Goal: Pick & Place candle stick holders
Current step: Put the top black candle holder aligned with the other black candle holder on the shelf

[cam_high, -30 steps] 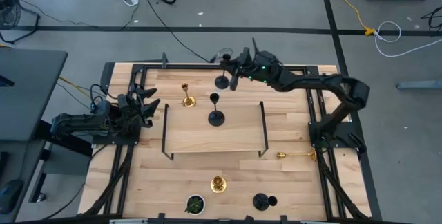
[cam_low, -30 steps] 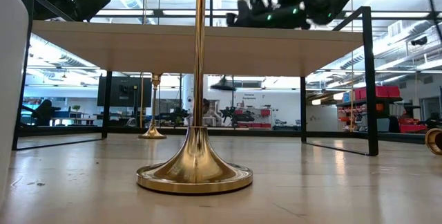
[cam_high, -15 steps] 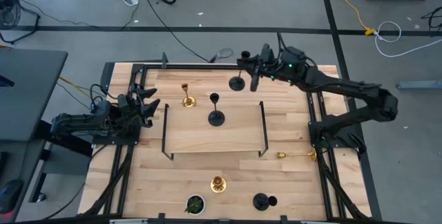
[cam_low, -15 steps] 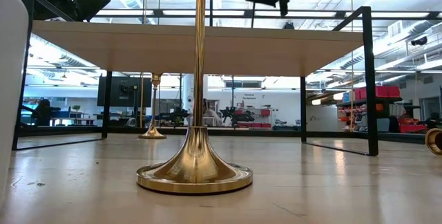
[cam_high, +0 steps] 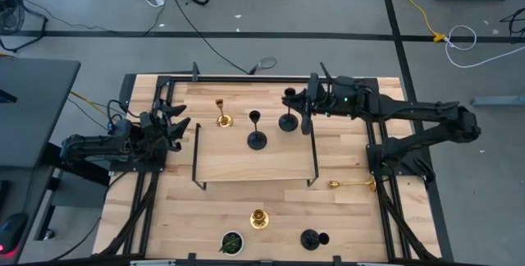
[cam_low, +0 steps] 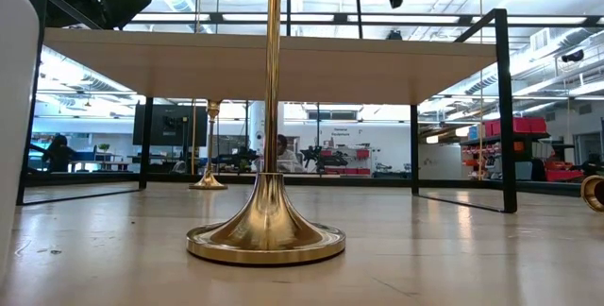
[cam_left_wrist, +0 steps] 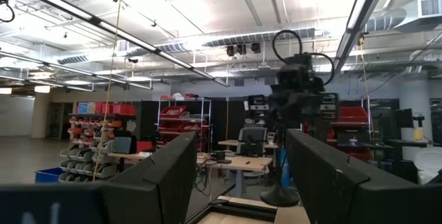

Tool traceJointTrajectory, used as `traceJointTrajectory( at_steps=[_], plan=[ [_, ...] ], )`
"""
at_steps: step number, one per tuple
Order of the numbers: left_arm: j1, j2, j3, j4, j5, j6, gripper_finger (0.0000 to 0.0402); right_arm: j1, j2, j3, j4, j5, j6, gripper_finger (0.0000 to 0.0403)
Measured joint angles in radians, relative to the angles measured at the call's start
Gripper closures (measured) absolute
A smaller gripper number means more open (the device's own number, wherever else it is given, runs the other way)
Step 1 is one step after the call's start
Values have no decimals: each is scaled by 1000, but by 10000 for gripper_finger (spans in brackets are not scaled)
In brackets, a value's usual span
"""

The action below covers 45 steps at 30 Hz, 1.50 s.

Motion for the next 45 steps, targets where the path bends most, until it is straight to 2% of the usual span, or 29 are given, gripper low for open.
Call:
traceJointTrajectory(
  at_steps=[11,17,24,28,31,37,45],
  plan=[
    [0,0,0,0,0,0,179,149,-5,0,-44,122,-31,383],
    [0,0,0,-1,0,0,179,178,-55,0,-127,219,-24,383],
    [0,0,0,-6,0,0,179,196,-139,-54,-135,237,-12,383],
    [0,0,0,-6,0,0,179,195,-184,-147,-12,246,18,383],
    [0,0,0,-7,-1,0,179,196,-193,-214,113,194,10,383],
    [0,0,0,-7,-1,0,179,196,-191,-277,195,214,30,383],
    [0,0,0,-7,-5,0,179,196,-190,-279,195,215,32,383]
  ],
)
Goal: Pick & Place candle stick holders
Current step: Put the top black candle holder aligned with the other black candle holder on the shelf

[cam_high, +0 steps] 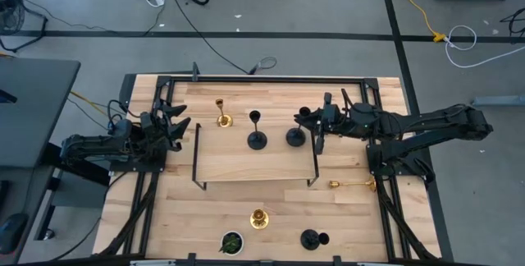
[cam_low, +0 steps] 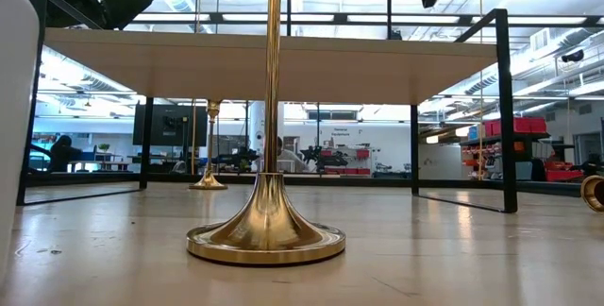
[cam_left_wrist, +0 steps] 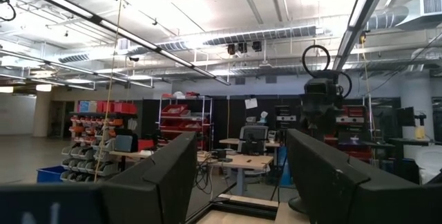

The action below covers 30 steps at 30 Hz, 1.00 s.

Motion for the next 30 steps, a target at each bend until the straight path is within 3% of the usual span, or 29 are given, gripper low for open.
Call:
traceJointTrajectory(
  at_steps=[18,30],
  plan=[
    [0,0,0,0,0,0,179,0,55,0,37,-1,2,379],
    [0,0,0,0,0,0,179,0,55,0,38,-4,10,325]
  ],
)
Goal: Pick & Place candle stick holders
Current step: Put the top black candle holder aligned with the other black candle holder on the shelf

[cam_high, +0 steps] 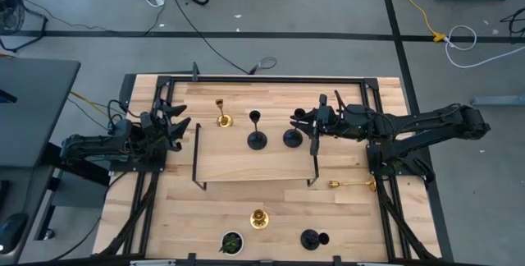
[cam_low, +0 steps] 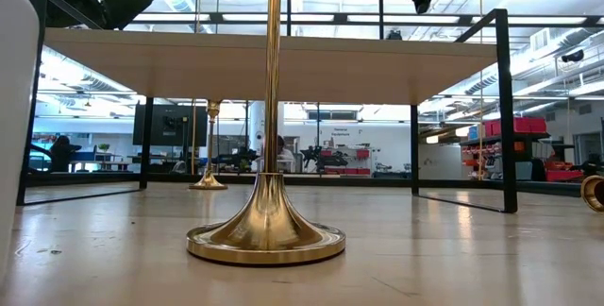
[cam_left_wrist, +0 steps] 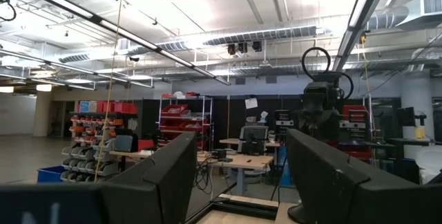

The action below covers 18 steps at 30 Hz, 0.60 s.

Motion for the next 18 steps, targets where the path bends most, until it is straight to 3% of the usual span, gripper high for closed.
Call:
traceJointTrajectory(
  at_steps=[18],
  plan=[
    [0,0,0,2,0,0,179,0,0,0,32,0,-49,265]
  ],
)
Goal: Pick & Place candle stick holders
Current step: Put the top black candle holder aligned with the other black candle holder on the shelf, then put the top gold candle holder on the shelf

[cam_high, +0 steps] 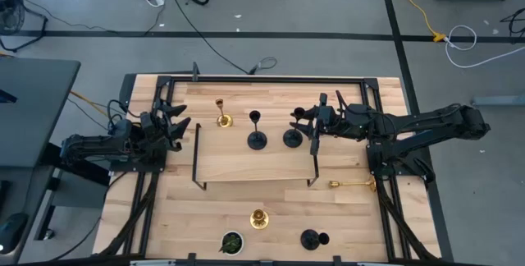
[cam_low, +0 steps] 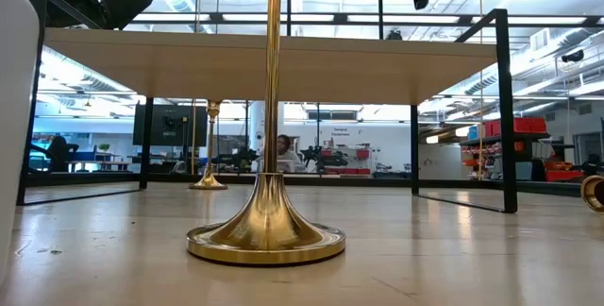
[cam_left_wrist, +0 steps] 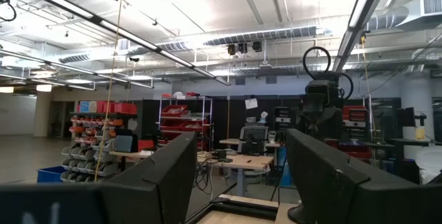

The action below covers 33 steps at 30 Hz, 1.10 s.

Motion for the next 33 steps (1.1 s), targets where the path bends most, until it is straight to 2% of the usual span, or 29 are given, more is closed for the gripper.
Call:
traceJointTrajectory(
  at_steps=[16,25,28,33],
  plan=[
    [0,0,0,-1,0,0,179,0,-2,0,1,4,-43,160],
    [0,0,0,-17,-2,0,179,0,-2,0,0,3,-44,127],
    [-1,0,0,-48,-58,1,179,0,-2,0,0,3,-46,124],
    [0,0,0,-89,-260,11,179,0,-2,0,-1,3,-43,124]
  ],
)
